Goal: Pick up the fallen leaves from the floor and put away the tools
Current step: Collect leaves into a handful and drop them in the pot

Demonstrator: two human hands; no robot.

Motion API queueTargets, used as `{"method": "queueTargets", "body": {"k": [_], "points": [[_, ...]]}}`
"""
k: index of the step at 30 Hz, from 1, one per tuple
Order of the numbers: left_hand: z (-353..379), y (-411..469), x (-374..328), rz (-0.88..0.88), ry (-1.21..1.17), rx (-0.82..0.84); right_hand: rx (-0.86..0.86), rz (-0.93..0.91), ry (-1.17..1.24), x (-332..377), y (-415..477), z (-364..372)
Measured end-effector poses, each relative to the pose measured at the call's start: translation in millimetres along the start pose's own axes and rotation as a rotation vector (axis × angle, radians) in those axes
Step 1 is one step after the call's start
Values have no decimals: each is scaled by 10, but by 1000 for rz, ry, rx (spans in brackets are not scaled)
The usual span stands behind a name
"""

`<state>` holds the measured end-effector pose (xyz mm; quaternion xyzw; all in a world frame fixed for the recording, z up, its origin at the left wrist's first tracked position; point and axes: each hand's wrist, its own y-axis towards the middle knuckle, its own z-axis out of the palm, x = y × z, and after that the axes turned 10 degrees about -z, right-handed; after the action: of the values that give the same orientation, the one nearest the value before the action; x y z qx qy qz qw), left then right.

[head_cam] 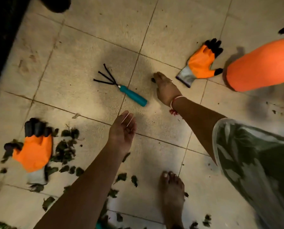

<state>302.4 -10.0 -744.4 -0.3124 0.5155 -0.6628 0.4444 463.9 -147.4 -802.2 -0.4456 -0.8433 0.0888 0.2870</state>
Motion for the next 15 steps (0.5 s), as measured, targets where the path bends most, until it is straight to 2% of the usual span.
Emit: {"method": "queueTargets", "body": {"k": [3, 5, 9, 11, 15], "points": [[38, 192, 32, 13, 55, 0, 6, -94, -144, -143, 80, 174], [78, 276, 67, 16, 86, -4, -49, -143, -217, -182, 18, 249], [192, 361, 145, 36, 145, -15, -134, -167, -253, -176, -193, 337], [266, 398, 203, 35, 182, -15, -195, -87, -108, -134, -285, 363], [587, 511, 449, 7, 280, 68, -577, 68, 362, -5, -708, 239]]}}
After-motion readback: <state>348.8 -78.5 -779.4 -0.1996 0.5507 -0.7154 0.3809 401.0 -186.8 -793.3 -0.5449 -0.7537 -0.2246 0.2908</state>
